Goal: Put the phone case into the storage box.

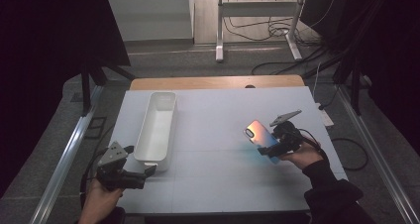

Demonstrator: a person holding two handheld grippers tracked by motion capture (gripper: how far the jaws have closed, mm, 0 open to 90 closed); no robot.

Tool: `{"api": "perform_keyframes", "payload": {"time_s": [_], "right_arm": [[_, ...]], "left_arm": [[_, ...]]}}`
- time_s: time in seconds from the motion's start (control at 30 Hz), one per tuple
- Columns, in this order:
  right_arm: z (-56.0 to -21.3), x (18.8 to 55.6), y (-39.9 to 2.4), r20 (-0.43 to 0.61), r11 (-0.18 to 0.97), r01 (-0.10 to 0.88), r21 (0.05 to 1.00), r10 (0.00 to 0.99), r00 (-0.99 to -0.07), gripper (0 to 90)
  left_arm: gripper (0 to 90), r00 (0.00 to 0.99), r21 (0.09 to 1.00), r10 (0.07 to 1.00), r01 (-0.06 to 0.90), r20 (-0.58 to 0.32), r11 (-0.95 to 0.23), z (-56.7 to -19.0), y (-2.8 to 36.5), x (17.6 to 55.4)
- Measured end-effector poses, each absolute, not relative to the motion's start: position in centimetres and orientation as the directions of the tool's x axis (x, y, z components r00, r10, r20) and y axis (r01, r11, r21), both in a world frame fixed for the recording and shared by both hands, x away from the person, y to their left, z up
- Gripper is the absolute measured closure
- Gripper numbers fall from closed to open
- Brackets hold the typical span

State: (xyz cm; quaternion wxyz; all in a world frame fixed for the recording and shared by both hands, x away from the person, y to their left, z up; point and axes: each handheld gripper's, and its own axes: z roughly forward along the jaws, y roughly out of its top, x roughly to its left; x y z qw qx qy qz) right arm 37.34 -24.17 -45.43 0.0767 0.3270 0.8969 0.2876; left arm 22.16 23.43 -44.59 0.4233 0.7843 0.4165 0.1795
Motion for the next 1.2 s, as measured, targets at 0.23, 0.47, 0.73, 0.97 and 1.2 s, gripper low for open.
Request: {"api": "perform_keyframes", "payload": {"time_s": [0.23,0.47,0.73,0.97,1.2], "right_arm": [[-44.9,36.9,-24.1,0.053,0.612,0.521,0.595,0.617,-0.785,17.3],[-44.3,36.6,-24.1,0.056,0.598,0.500,0.626,0.605,-0.794,17.3],[-43.9,36.4,-23.8,0.063,0.595,0.477,0.647,0.582,-0.811,17.3],[-43.4,36.2,-23.6,0.059,0.592,0.446,0.671,0.557,-0.828,17.3],[-43.0,35.9,-23.4,0.062,0.591,0.408,0.696,0.516,-0.854,17.3]], "left_arm": [[0.0,0.614,0.831,0.786,0.473,-0.073,-0.293,-44.0,22.8,24.0],[0.0,0.655,0.841,0.750,0.453,-0.089,-0.296,-43.7,21.9,25.7],[0.1,0.692,0.849,0.717,0.425,-0.082,-0.313,-43.2,20.5,27.5],[0.1,0.711,0.856,0.698,0.410,-0.083,-0.316,-42.9,19.5,28.9],[0.2,0.746,0.860,0.661,0.387,-0.080,-0.333,-42.6,18.3,30.0]]}}
